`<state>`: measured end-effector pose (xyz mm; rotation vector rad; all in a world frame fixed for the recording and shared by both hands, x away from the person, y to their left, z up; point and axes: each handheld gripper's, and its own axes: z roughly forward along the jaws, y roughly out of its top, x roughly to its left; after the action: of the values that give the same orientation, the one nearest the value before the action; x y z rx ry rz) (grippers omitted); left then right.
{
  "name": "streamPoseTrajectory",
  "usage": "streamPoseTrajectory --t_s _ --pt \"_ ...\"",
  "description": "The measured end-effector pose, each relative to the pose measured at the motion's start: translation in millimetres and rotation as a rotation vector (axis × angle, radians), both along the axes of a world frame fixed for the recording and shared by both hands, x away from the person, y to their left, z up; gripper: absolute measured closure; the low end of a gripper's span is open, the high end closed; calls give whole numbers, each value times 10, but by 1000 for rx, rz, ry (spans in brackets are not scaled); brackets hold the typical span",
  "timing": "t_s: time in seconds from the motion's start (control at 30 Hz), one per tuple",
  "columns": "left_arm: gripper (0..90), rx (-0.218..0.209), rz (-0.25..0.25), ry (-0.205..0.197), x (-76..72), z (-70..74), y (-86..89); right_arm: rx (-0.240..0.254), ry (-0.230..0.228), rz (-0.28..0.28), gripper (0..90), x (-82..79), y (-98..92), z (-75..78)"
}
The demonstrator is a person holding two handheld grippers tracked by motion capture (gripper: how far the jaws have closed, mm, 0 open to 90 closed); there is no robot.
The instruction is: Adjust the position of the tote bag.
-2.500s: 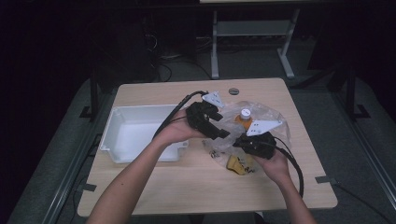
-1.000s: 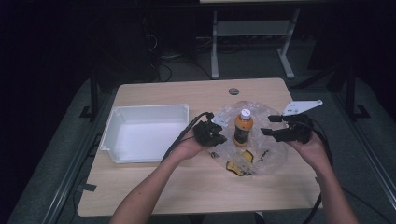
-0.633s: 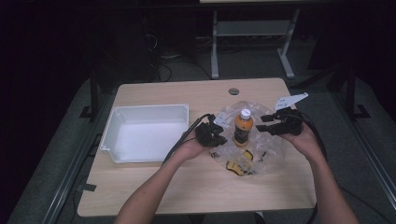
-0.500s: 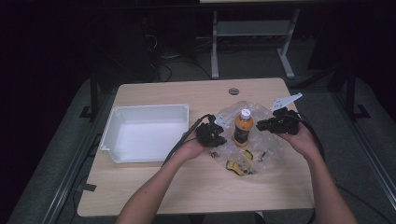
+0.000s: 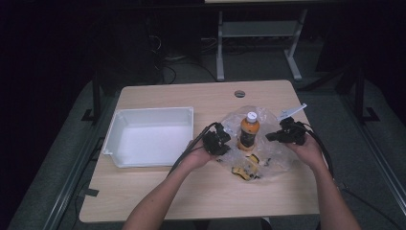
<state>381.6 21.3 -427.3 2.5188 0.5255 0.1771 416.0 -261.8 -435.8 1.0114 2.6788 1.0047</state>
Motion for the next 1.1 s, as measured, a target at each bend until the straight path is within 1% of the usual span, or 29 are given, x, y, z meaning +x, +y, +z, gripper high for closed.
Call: streamPoseTrajectory --t_s 0.03,0.1,0.17,0.2,0.23,0.27,0.3,0.33,0.37,0.4,0.47,0.53,0.63,0.7,0.73,0.8,0.83,0.9,0.93,0.97,1.0,1.03,1.07,1.1 --pt "889 5 -3 3 -2 -9 -2 -15 18 1 900 1 4 -42" --pt "889 -2 4 7 -15 -38 -4 -30 38 1 900 -4 10 -93" --pt "889 2 3 17 -30 -66 -3 -32 48 8 900 -9 9 -128" --pt "888 -4 7 28 -41 -84 -4 -33 39 10 900 -28 8 -139" --pt "888 -2 1 32 -52 -97 -4 -31 28 17 900 -40 -4 -160" --pt "888 4 -6 33 -63 -107 -7 -27 50 7 900 -48 -12 -176" --pt "888 2 -3 26 -75 -122 -12 -31 55 9 900 -51 -27 -199" --pt "888 9 -6 35 -82 -126 -12 -26 52 -5 900 -81 -59 -227" --pt "888 4 -1 34 -91 -135 -15 -26 52 -5 900 -81 -59 -227" --pt "888 10 -8 32 -93 -137 -11 -21 53 -6 900 -84 -79 -238" --pt "888 6 -1 37 -104 -155 -6 3 62 -27 900 -115 -145 -263" --pt "888 7 0 39 -106 -160 0 5 54 -33 900 -140 -171 -265" --pt "887 8 4 44 -109 -172 11 11 56 -40 900 -151 -190 -270" --pt "865 2 9 44 -118 -165 14 24 50 -43 899 -173 -198 -274" --pt "865 1 9 40 -126 -153 15 24 50 -43 899 -173 -198 -274" --pt "826 -9 12 38 -141 -108 31 25 35 -35 899 -194 -192 -257" --pt "789 -14 15 38 -142 -88 41 34 29 -37 899 -220 -181 -228" --pt "721 -30 19 31 -152 -24 74 36 12 -27 899 -241 -179 -199" --pt "682 -51 21 37 -160 12 95 43 -2 -27 899 -269 -174 -157" --pt "682 -65 15 45 -159 43 115 43 -2 -27 899 -269 -174 -157" --pt "661 -87 16 48 -169 92 142 49 -6 -26 899 -280 -172 -144" --pt "635 -90 5 36 -185 183 189 48 -17 -23 898 -306 -167 -110" --pt "620 -90 5 36 -185 183 189 48 -17 -23 898 -306 -167 -110" --pt "620 -114 9 41 -200 219 203 48 -22 -20 898 -316 -166 -101"
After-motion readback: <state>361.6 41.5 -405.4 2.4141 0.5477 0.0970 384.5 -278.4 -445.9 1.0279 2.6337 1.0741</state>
